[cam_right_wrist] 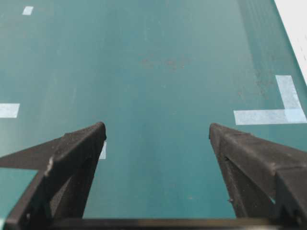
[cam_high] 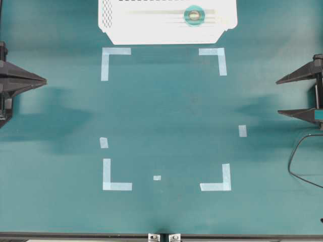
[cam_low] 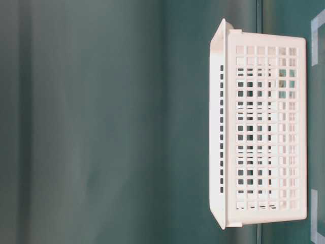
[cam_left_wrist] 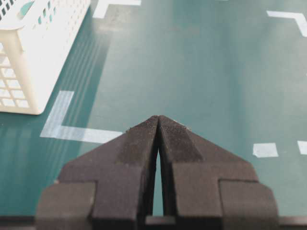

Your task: Put the tape in the middle into the white basket.

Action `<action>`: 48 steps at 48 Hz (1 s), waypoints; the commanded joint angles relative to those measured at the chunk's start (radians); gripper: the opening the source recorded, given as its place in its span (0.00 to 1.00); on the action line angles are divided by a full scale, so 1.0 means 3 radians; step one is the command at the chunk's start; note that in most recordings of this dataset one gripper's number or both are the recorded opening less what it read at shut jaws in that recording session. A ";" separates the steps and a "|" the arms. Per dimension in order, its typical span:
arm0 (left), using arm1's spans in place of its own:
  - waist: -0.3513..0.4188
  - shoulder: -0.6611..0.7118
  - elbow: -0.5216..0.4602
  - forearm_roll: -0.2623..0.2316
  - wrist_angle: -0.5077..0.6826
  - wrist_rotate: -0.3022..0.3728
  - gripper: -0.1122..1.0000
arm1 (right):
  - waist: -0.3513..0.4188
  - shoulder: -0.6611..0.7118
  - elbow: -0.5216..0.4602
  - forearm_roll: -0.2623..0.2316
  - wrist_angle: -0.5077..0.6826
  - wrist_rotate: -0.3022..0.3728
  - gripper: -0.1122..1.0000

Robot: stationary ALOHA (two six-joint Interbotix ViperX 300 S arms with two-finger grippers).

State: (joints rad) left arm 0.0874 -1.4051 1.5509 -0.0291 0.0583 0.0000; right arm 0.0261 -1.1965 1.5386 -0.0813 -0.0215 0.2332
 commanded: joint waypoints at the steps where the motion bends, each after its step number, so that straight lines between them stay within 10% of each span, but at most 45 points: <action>1: 0.0015 0.0031 -0.0041 0.0000 -0.0026 0.0000 0.01 | 0.0005 0.0031 -0.0041 -0.0010 -0.0020 0.0005 0.96; 48: 0.0015 0.0031 -0.0036 0.0005 -0.0026 0.0000 0.01 | 0.0005 -0.0031 -0.0031 -0.0010 0.0010 0.0005 0.97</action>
